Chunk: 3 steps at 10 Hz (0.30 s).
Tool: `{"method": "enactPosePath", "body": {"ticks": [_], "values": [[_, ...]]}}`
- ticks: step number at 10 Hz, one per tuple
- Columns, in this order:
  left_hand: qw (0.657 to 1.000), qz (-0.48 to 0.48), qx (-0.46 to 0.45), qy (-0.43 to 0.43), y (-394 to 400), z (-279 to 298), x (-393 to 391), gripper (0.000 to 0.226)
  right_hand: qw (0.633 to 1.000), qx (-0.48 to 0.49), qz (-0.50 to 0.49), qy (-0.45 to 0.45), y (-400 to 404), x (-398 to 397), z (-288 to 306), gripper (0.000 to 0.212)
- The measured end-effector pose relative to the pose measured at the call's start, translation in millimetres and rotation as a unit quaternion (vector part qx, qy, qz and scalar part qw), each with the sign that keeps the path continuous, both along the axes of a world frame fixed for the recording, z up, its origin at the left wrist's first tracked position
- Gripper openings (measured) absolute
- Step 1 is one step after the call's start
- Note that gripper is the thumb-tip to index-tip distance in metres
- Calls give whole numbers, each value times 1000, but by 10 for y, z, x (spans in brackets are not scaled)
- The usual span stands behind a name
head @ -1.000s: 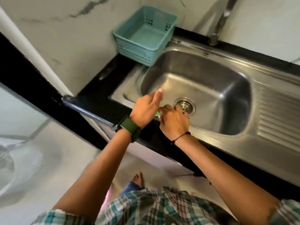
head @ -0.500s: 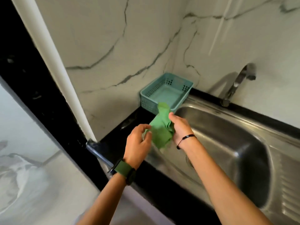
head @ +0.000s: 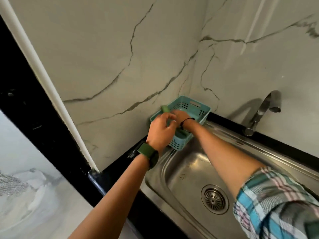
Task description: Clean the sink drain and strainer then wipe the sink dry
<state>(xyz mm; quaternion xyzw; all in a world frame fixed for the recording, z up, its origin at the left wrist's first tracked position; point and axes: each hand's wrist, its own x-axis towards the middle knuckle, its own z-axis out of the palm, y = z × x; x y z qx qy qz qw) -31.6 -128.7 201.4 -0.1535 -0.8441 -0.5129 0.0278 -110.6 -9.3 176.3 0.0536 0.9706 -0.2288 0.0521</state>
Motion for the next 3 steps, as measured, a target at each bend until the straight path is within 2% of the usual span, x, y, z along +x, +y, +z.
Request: {"method": "enactPosePath", "body": {"ticks": [1, 2, 3], "values": [[1000, 5, -2, -24, 32, -71, -96, 24, 992, 5, 73, -106, -71, 125, -122, 32], [999, 3, -10, -33, 85, -177, -195, 23, 992, -38, 80, -92, 15, 40, -172, 17], [998, -8, -5, -67, 118, -246, -246, 23, 996, -83, 18, -38, 180, -38, -210, 23]]}}
